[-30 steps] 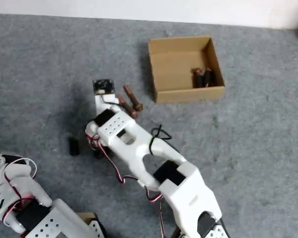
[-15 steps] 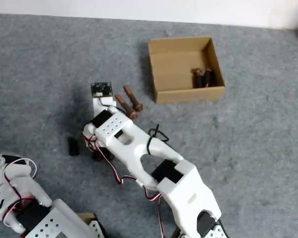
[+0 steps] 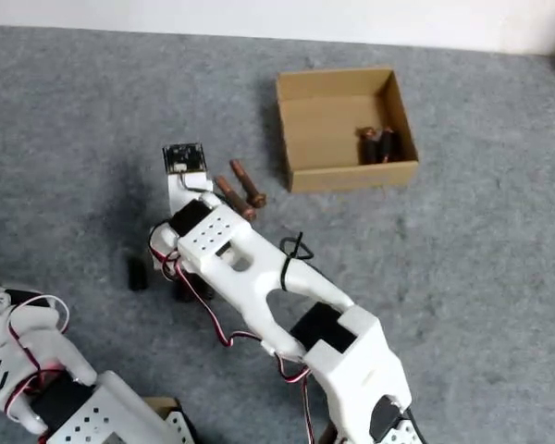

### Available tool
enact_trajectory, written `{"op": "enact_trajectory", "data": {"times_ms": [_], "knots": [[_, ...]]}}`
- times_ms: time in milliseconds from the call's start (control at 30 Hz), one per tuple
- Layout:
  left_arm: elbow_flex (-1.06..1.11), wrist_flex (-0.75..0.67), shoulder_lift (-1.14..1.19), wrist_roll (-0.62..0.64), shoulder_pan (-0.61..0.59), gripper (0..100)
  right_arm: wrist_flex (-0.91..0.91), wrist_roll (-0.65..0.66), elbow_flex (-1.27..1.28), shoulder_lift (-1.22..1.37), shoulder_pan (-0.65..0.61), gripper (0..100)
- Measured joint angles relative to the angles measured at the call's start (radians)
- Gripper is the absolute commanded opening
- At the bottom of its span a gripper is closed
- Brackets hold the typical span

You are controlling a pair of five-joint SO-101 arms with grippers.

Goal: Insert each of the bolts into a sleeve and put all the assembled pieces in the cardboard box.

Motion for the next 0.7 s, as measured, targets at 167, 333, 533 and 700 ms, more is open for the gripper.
{"op": "enact_trajectory", "data": {"times_ms": [167, 333, 533, 700], "knots": [[0.008, 0.000, 0.000, 0.000, 0.041, 1, 0.032, 0.000, 0.000, 0.000, 0.006, 13.9], [0.008, 0.000, 0.000, 0.000, 0.041, 1, 0.097, 0.000, 0.000, 0.000, 0.012, 13.9], [0.044, -0.026, 0.000, 0.000, 0.041, 1, 0.118, 0.000, 0.000, 0.000, 0.037, 13.9], [0.046, -0.037, 0.000, 0.000, 0.041, 1, 0.114, 0.000, 0.064, -0.002, 0.038, 13.9]]}}
